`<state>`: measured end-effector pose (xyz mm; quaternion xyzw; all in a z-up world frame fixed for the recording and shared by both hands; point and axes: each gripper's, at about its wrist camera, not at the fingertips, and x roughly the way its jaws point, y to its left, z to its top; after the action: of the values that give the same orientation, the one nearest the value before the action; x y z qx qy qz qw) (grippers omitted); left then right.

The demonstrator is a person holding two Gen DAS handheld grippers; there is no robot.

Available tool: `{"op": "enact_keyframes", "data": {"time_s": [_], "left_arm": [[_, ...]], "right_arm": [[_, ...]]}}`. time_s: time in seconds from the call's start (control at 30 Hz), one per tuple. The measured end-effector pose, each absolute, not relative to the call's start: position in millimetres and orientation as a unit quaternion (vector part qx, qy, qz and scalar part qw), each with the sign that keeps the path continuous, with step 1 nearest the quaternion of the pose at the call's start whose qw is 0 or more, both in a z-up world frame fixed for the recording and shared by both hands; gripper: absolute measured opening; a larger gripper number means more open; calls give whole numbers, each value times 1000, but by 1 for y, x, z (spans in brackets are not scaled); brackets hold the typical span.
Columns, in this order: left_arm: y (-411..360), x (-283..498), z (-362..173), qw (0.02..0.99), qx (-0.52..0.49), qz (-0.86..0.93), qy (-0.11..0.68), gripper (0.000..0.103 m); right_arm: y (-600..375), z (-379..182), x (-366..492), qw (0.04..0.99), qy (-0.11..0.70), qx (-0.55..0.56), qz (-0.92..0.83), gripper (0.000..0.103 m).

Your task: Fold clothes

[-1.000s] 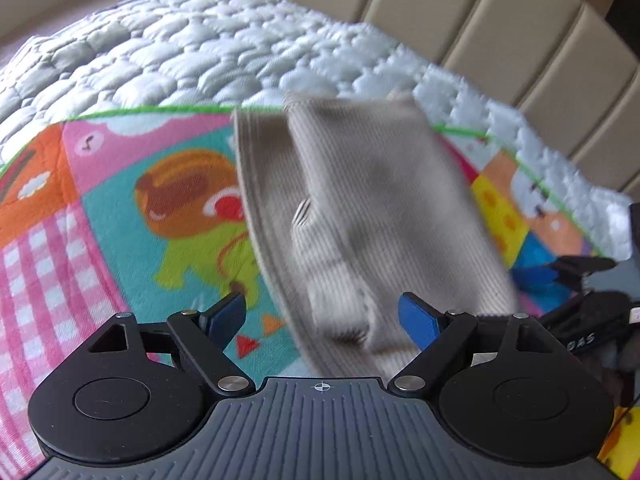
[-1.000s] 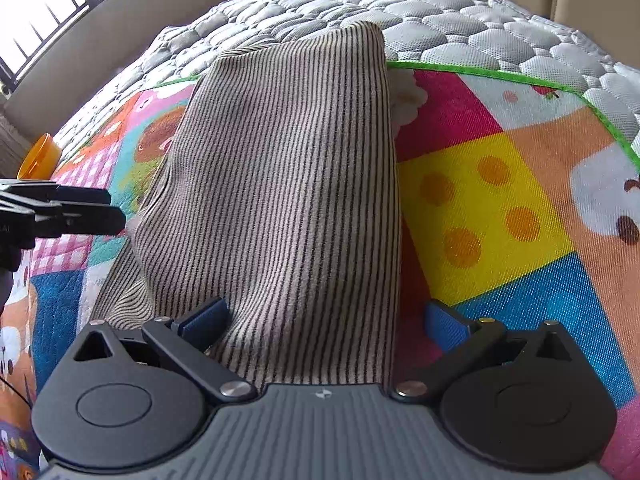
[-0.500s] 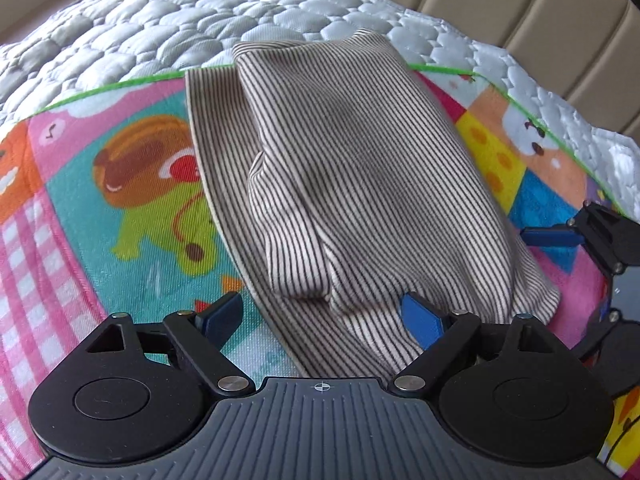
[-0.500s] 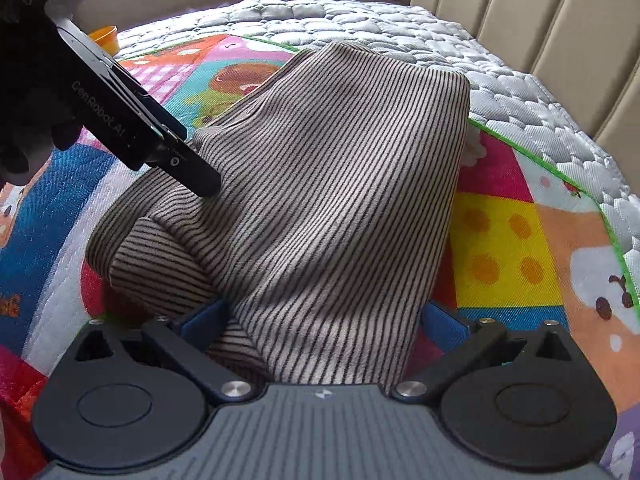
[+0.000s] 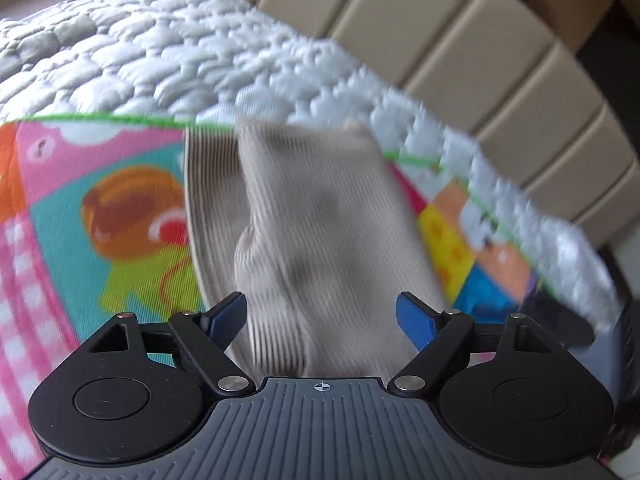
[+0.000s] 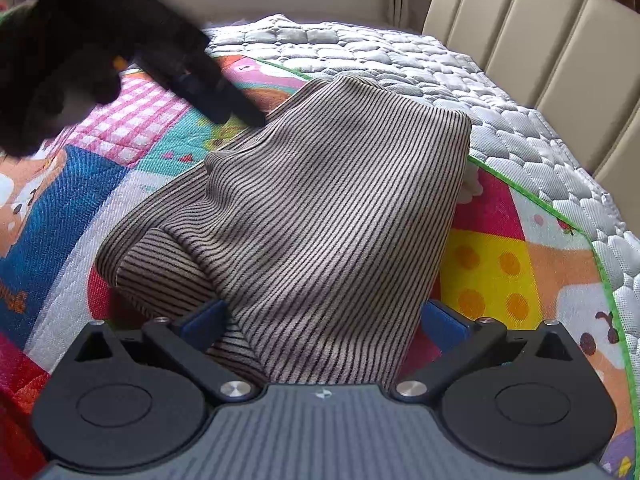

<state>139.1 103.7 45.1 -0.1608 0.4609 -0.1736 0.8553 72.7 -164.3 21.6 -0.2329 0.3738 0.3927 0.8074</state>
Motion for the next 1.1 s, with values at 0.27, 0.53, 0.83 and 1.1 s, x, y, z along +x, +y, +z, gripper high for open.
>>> {"op": "enact_keyframes", "data": {"time_s": [0.27, 0.53, 0.83, 1.1], "left_arm": [[92, 242, 14, 861, -157, -131, 465, 82], [67, 237, 17, 880, -90, -142, 445, 28], [119, 218, 51, 898, -95, -122, 411, 10], [130, 215, 20, 896, -18, -78, 437, 33]], "right_arm": [[-160, 25, 71, 808, 360, -245, 397, 103], [-173, 36, 77, 828, 347, -207, 389, 103], [-166, 53, 82, 843, 314, -175, 400, 103], [-152, 45, 63, 824, 304, -228, 421, 103]]}}
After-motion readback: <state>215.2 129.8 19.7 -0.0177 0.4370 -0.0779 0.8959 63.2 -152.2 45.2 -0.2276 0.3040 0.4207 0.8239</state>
